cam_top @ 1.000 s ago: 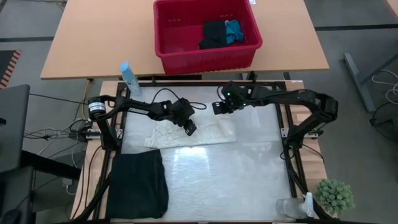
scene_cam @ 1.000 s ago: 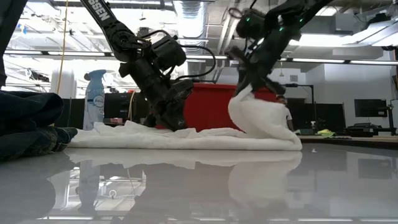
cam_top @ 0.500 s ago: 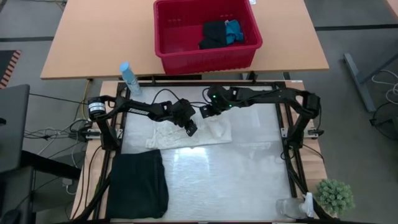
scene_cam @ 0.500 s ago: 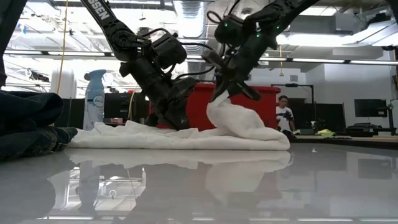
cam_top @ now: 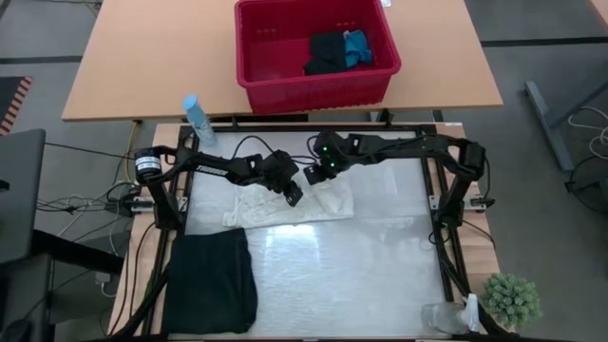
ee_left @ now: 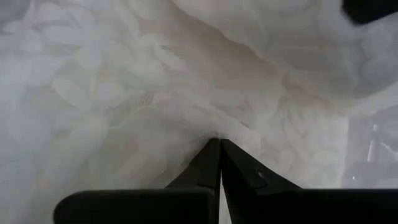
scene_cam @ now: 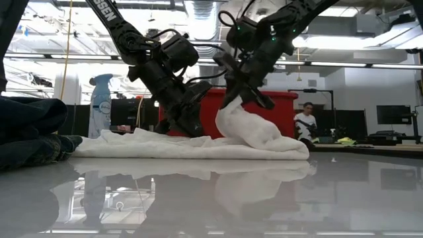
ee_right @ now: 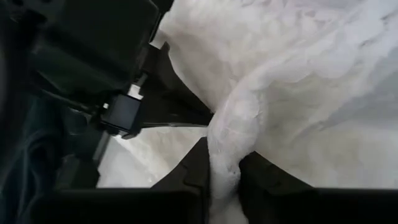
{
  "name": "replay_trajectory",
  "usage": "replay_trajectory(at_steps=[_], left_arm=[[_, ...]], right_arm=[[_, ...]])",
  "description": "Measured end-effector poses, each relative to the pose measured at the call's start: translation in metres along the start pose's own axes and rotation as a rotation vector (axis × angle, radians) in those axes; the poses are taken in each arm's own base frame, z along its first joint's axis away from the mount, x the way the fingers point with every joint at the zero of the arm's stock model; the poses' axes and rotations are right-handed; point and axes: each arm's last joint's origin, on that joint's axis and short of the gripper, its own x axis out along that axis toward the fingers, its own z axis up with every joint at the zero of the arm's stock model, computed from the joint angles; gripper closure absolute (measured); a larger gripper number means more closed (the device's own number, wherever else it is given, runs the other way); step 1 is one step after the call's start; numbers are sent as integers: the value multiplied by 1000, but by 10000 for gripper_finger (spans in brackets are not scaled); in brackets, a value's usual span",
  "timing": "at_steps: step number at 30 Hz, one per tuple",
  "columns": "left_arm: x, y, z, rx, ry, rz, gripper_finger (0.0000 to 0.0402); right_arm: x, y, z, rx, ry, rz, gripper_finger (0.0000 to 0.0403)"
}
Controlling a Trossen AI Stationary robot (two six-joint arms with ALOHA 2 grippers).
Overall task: Fold Laundry from Bin
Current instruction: Fold the white dress from the red bin
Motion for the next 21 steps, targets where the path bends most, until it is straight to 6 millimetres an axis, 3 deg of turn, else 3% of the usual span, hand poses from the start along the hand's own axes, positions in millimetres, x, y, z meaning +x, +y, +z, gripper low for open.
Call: replay_trajectory(at_steps=[6,16,21], left_arm=[[0,0,0,-19,0,0,402],[0,0,0,-28,0,0,402],[0,0,0,-35,0,-2,401]], right_arm=[[-1,-2,2,-83,-12,-8,300],[-1,-1,3,-126,7,46,174],[-17,-2,10,-132,-18,65,148]])
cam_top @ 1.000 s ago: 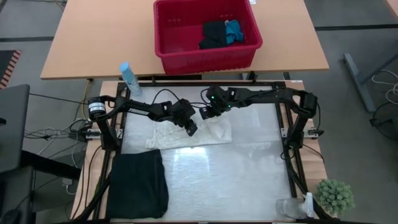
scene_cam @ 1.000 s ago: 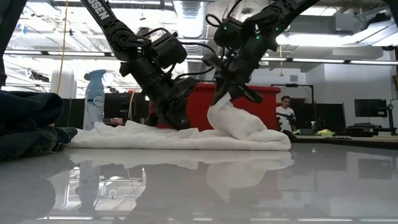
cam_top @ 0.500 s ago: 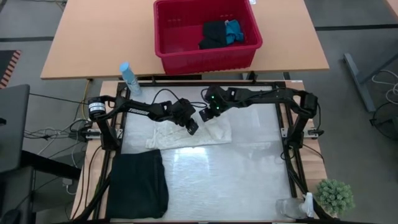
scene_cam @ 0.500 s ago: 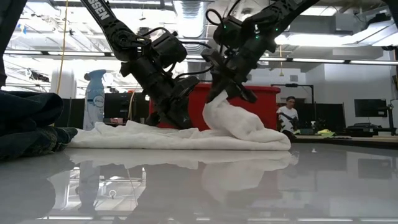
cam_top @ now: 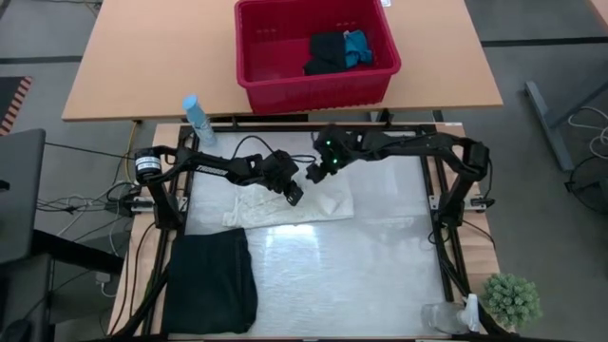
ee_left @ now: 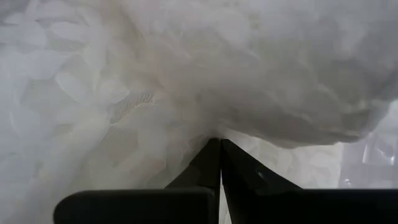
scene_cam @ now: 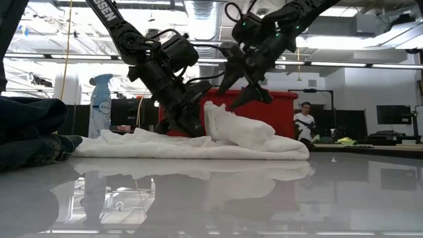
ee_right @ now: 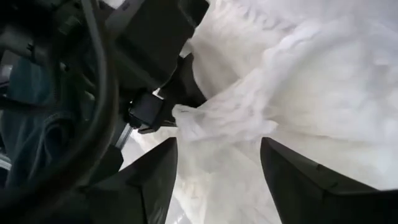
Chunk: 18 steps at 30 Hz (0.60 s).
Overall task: Fold Laundry from Bin
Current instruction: Fold the white dress from the red bin
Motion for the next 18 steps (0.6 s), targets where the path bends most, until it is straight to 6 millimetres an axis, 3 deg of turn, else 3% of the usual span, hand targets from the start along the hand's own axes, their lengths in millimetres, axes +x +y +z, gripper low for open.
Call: replay_trajectory(at_steps=[6,10,14,18], left_arm=[[-3,3,3,-29,9,-27,401],[-14,3,13,-42,30,-73,401],[-32,-3,25,-5,55,-60,401],[-58,-15,40,54,83,-54,401]], right_arm=[[-34,3,0,-14,-6,-14,147],[-56,2,-12,-64,25,-173,147],[-62,-3,-30,-116,117,-381,148],[-58,-1,-46,-140,175,-460,151]])
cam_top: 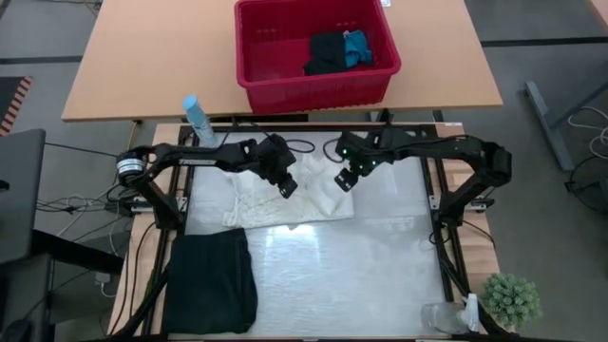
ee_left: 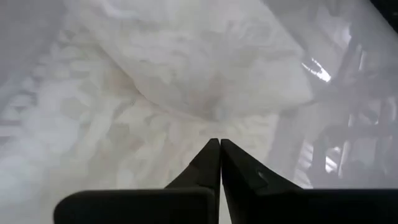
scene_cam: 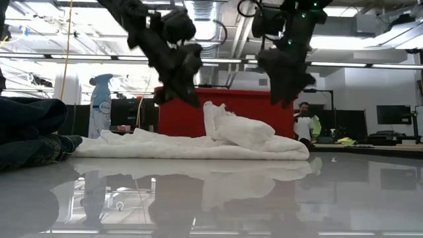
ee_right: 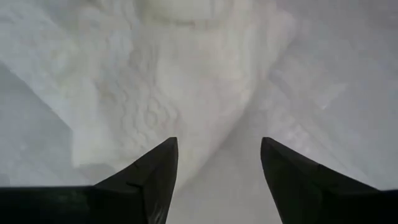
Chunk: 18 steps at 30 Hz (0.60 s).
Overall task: Fold Laundry from Bin
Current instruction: Fold the white dress from the red bin
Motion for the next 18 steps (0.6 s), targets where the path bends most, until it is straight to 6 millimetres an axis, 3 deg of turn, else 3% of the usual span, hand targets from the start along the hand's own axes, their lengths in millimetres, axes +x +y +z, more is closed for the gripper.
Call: replay_trajectory(at_steps=[5,8,13,18], left_arm=[[-37,-21,21,40,-79,-37,401],[-44,-35,34,106,-217,-133,401],[-45,-35,37,87,-260,-143,401],[-78,-40,43,74,-360,-164,401]], right_arm=[[21,6,-28,-17,79,-28,171],[30,13,-40,-10,81,-4,180],[28,35,-43,46,9,96,183],[29,49,-46,176,-37,140,182]])
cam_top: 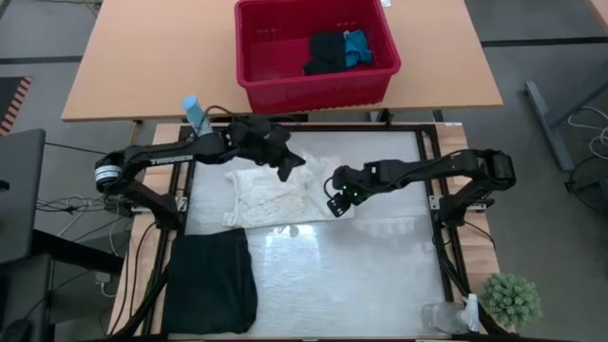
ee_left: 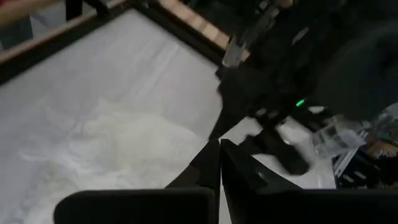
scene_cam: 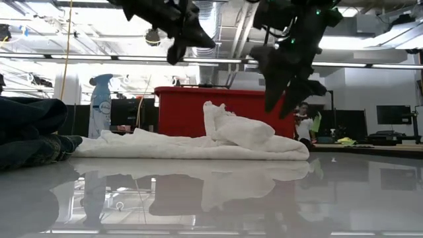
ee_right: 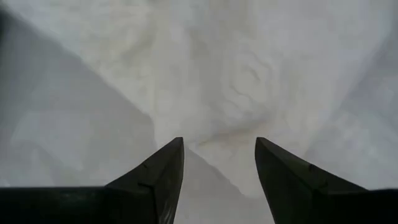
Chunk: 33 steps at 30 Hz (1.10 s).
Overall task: Fold Laundry from Bin
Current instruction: Fold the white dress from the red bin
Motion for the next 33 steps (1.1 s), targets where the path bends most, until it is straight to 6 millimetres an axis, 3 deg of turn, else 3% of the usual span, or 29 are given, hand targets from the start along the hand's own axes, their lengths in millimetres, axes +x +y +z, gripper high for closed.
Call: replay_trajectory(at_steps=[8,18,26,33], left_arm=[[-33,-14,13,14,-117,26,401],[-41,-22,11,58,-104,13,401],[-41,-23,8,96,-56,-38,401],[-41,-22,6,119,-38,-45,401]], right_arm=[[18,9,-6,149,-33,-44,166],[41,13,-2,276,-86,-45,165],[42,15,10,337,-153,32,241],[32,48,19,75,-249,373,346]])
